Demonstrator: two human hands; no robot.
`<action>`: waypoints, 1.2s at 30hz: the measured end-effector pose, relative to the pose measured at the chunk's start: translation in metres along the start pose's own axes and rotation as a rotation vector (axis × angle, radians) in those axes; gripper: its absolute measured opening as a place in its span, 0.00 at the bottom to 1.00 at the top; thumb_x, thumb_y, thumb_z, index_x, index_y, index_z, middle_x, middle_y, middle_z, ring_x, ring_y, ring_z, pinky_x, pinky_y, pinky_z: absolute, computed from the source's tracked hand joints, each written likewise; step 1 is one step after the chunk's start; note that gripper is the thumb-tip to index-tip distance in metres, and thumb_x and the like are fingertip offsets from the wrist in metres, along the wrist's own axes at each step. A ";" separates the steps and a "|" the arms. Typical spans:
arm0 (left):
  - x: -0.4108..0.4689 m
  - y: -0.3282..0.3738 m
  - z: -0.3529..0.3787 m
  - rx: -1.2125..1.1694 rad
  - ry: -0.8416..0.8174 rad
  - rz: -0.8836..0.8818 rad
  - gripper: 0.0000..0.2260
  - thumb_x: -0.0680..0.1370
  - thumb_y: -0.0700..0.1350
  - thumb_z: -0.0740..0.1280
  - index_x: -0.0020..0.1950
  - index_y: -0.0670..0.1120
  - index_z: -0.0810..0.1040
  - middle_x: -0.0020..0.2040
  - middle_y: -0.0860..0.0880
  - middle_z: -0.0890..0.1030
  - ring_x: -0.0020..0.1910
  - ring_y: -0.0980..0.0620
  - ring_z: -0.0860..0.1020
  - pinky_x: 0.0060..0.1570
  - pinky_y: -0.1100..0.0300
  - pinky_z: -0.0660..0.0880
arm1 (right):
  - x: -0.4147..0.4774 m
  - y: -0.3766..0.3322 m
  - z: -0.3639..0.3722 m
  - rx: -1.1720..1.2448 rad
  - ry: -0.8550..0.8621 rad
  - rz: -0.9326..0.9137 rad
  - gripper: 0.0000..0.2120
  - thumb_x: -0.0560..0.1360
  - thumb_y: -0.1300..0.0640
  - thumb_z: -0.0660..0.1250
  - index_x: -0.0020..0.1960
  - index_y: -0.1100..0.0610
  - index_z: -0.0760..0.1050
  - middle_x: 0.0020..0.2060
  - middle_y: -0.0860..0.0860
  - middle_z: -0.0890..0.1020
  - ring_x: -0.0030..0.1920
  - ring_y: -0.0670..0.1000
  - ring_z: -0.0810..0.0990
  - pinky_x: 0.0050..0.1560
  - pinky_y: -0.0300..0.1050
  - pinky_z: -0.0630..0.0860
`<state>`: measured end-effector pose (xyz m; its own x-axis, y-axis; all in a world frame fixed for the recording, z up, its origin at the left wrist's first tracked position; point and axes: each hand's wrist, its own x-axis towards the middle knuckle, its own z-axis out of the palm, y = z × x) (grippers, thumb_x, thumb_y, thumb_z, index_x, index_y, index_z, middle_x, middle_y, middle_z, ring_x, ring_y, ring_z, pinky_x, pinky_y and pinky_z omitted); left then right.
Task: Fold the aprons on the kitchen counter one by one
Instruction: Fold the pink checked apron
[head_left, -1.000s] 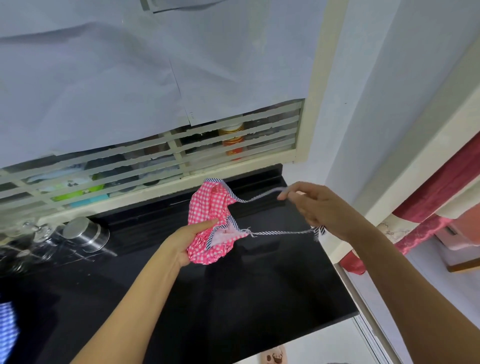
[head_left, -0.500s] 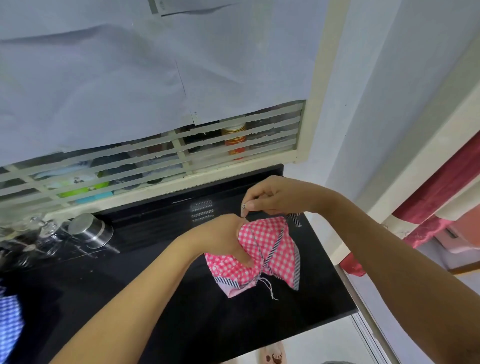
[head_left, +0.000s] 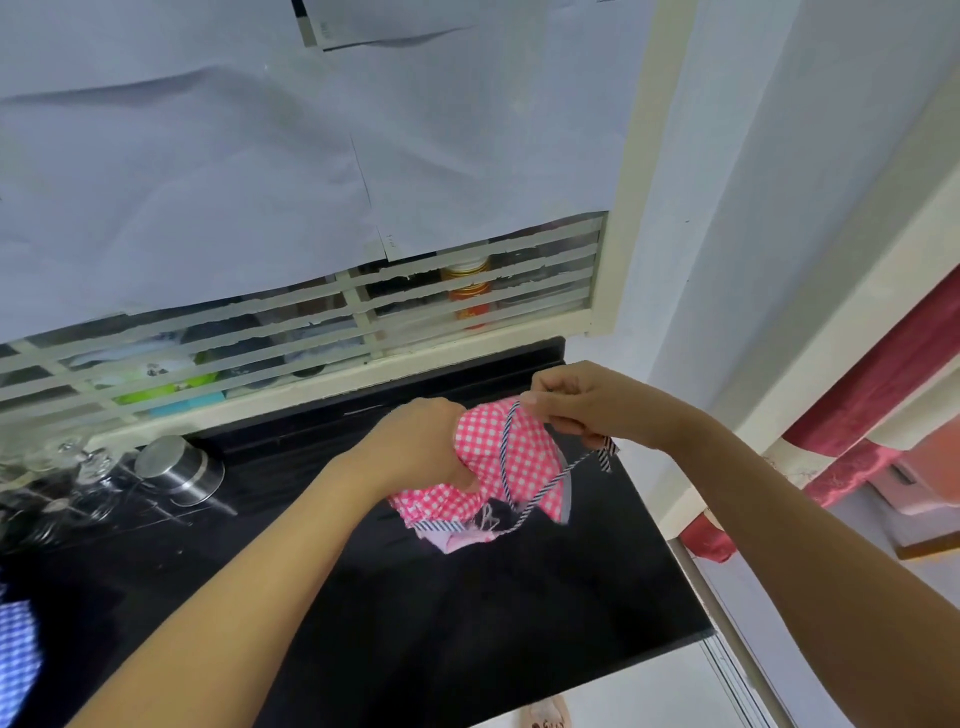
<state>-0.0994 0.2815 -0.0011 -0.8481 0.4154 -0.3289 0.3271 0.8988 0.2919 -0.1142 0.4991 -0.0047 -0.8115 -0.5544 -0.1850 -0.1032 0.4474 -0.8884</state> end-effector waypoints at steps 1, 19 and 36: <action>0.004 -0.005 0.000 -0.053 -0.006 -0.058 0.12 0.71 0.54 0.72 0.47 0.48 0.78 0.42 0.53 0.81 0.42 0.54 0.79 0.44 0.61 0.76 | -0.003 0.000 -0.003 0.058 0.016 -0.013 0.16 0.81 0.51 0.59 0.36 0.56 0.69 0.25 0.48 0.68 0.24 0.45 0.64 0.24 0.34 0.63; 0.014 -0.016 0.002 -0.511 -0.065 -0.385 0.25 0.65 0.51 0.79 0.57 0.45 0.77 0.53 0.48 0.80 0.47 0.52 0.77 0.43 0.63 0.71 | 0.001 -0.030 0.004 -0.206 -0.232 -0.108 0.09 0.82 0.53 0.58 0.47 0.43 0.74 0.26 0.46 0.73 0.25 0.44 0.69 0.30 0.34 0.68; 0.006 -0.019 -0.015 -0.874 0.183 -0.475 0.32 0.66 0.49 0.78 0.66 0.42 0.72 0.60 0.43 0.78 0.56 0.43 0.78 0.57 0.49 0.76 | 0.009 0.004 0.010 -0.258 0.107 0.386 0.47 0.64 0.37 0.74 0.75 0.52 0.56 0.69 0.51 0.71 0.64 0.53 0.74 0.65 0.51 0.71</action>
<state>-0.1172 0.2646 0.0050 -0.8857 -0.0526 -0.4613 -0.4192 0.5175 0.7460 -0.1162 0.4888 -0.0138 -0.8718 -0.2437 -0.4249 0.0895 0.7736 -0.6274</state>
